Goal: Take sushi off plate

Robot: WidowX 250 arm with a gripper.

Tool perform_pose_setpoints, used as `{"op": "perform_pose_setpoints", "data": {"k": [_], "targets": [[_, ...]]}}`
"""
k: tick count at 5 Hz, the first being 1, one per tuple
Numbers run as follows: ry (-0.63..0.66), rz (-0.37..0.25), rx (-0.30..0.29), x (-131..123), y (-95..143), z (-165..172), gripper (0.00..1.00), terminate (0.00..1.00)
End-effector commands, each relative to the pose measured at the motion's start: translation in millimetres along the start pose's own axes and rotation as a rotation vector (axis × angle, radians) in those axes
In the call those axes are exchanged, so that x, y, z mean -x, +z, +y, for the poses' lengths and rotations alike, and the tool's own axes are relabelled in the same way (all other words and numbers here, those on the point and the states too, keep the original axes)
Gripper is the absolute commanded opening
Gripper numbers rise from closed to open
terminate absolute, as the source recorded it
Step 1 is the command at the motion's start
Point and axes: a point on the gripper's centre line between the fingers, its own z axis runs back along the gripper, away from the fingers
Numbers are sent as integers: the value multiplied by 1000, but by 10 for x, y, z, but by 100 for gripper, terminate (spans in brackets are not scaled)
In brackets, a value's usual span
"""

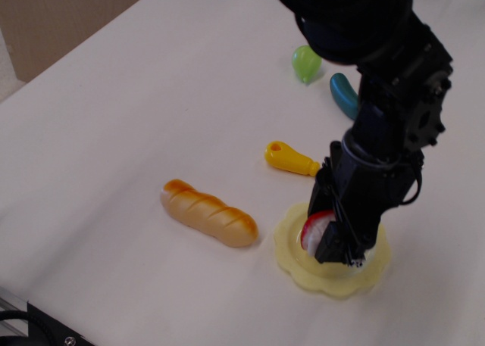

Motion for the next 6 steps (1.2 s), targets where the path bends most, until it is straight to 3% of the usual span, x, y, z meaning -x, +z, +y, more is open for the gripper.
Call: {"op": "perform_pose_setpoints", "data": {"k": [1,3,4,6], "targets": [[130,-80,-50,327,472,206,0,0],[362,-48,-24,972,215,625,0,0],[423,-54,-27,1122,155,805,0,0],[472,-56,-23,1193,38,1143,0,0]]}}
